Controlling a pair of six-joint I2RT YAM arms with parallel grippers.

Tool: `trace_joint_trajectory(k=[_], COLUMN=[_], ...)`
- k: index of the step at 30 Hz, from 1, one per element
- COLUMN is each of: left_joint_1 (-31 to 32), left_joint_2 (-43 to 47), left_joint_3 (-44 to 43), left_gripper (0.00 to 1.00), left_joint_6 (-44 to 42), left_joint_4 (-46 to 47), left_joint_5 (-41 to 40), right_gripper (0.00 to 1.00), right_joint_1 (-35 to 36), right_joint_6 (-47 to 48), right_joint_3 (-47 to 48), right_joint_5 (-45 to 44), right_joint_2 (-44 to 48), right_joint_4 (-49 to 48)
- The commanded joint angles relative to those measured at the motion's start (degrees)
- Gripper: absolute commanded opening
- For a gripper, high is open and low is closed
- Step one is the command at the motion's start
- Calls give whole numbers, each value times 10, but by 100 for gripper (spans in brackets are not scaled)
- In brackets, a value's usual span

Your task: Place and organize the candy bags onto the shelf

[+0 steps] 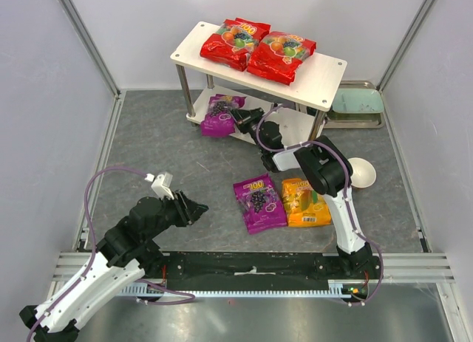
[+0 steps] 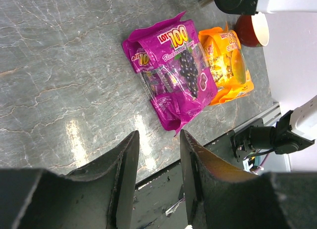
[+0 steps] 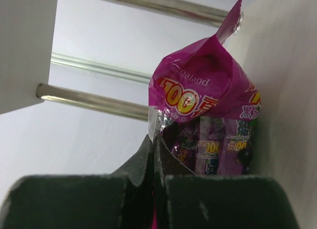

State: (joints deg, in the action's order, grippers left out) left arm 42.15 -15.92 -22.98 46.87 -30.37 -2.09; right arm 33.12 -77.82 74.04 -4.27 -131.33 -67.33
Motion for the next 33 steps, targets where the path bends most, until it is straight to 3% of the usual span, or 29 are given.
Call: trace_joint_trajectory(k=[1,12,23,24,25,26,27,30,33], left_joint_1=[1,1,1,1,1,1,1,1,1], left_joint_2=[2,-4,-8,-6,-7,-4,-3,-2,1], left_joint_3=[-22,-18,-20,-19,-19,-19,-19,-18,-20], left_gripper=[45,45,46,46,46,46,46,46,46], left_joint_6=[-7,-5,-7,-7,-8,-8,-8,-7,-6], left_joint_4=[2,2,2,3,1,2,2,2,0], left_joint_5=[-11,-14,-15,-15,-14,-13,-13,-10,-7], right_gripper=[0,0,0,5,24,34,51,70,79], right_joint_1=[-6,-11,-12,-11,-12,-12,-12,-12,-12], right_joint_6=[-18,8,21,21,19,20,20,22,26], right_joint_3=[46,75,74,73,73,73,70,45,0], right_joint_5=[-46,-82,-100,-99,-94,-91,-87,-73,-75], right_joint_2=[-4,-18,-23,-23,-24,-24,-21,-3,26], right_joint_4=[-317,-245,-234,-235,-236,-242,-243,-257,-273])
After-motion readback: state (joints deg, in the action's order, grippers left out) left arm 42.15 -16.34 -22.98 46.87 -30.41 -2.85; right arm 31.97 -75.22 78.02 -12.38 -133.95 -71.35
